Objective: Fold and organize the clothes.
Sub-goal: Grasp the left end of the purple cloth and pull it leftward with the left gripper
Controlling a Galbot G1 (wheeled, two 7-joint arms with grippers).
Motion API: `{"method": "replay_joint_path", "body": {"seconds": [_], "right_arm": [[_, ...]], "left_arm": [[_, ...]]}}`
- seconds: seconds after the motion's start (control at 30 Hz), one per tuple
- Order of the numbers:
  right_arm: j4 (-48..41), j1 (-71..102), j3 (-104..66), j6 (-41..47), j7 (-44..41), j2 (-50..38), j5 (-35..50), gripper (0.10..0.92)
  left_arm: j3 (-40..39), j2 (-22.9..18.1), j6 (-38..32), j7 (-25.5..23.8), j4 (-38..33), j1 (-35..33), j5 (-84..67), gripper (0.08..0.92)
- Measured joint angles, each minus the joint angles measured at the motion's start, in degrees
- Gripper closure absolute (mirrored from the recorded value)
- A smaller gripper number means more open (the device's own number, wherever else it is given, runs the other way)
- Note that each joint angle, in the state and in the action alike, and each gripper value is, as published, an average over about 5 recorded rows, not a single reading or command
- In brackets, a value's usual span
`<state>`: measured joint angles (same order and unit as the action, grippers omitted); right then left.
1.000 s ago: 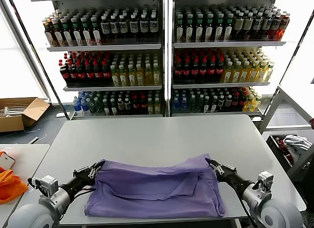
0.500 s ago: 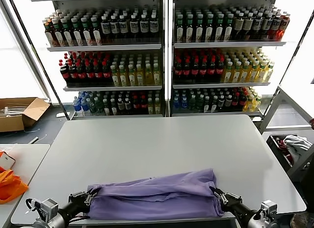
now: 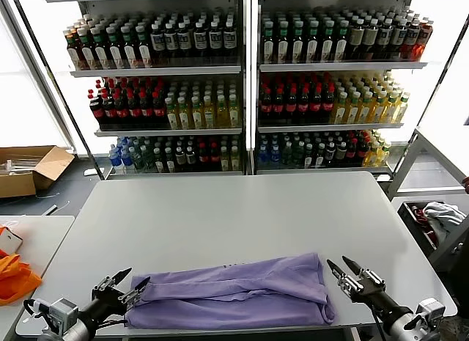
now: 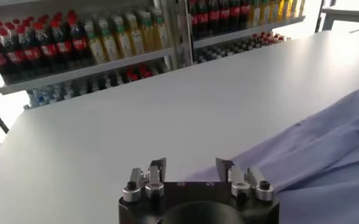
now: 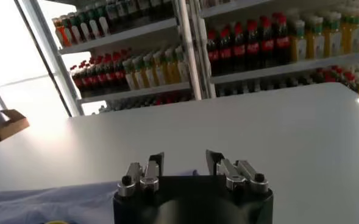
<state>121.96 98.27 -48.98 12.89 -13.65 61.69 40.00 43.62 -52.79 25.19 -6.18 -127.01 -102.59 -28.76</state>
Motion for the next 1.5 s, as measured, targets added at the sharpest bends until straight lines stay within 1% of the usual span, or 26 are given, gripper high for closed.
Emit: {"method": "replay_joint_path", "body": {"seconds": [0.13,0.2,0.27,0.5,0.73,0.83,1.17,1.5], "right_arm": [[-1.60,0.29,-1.95,-3.33,-0.25,1.08,-0.67,0.276],[-2.32,0.50,-2.68,-4.57,-0.38,1.34,-0.96,0.232],[-2.85,0.68,-3.26,-5.55,-0.56,1.51,-1.24,0.213],[-3.76,1.20,-4.31,-7.89,-1.04,2.07,-1.76,0.203],[-3.93,1.56,-4.38,-9.08,-1.70,2.81,-2.14,0.203],[-3.94,1.83,-4.41,-9.47,-1.89,3.16,-2.21,0.203],[-4.07,1.96,-4.43,-10.14,-1.79,3.94,-2.06,0.203],[-3.77,1.61,-3.99,-9.76,-1.42,4.78,-1.40,0.203]], "left_arm": [[-1.67,-3.58,-1.49,3.62,0.04,0.00,0.43,0.273],[-2.79,-5.63,-2.17,5.84,0.33,0.14,1.20,0.221],[-4.00,-7.70,-2.70,8.23,0.77,0.37,2.06,0.191],[-7.03,-13.32,-3.60,15.62,3.08,1.79,2.76,0.177],[-9.41,-16.98,-3.75,19.98,4.93,1.76,1.38,0.189],[-10.18,-18.06,-3.95,21.13,5.18,1.56,0.93,0.251],[-13.12,-20.46,-5.18,22.95,5.04,1.11,1.29,0.545],[-14.05,-20.22,-5.70,22.24,4.91,1.32,2.40,0.829]]}}
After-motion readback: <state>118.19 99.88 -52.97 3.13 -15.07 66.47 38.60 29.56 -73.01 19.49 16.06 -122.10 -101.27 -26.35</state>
